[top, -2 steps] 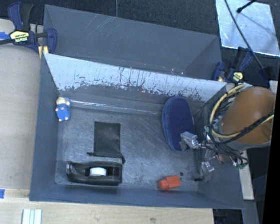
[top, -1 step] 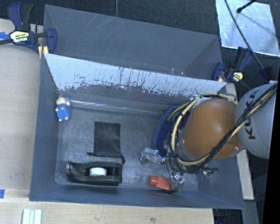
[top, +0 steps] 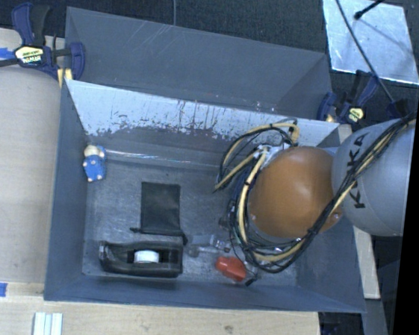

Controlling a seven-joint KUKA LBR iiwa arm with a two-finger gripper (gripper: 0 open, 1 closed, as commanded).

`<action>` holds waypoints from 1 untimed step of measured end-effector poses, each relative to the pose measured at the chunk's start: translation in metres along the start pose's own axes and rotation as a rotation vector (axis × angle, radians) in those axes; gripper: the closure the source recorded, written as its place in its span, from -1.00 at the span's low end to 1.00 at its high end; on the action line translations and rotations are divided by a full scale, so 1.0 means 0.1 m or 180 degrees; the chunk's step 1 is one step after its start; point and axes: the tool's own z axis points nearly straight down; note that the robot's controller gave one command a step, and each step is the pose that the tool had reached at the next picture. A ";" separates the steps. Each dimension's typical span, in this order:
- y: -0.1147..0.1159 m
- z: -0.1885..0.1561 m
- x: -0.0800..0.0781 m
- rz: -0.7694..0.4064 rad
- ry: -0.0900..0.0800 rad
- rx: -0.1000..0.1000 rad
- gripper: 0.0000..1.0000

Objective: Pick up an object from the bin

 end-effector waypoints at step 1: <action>-0.51 0.07 -0.03 -0.0786 0.0005 0.0001 -1.00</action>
Offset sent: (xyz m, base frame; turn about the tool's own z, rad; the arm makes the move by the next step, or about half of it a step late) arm 0.0476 -0.0151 -0.0072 -0.2489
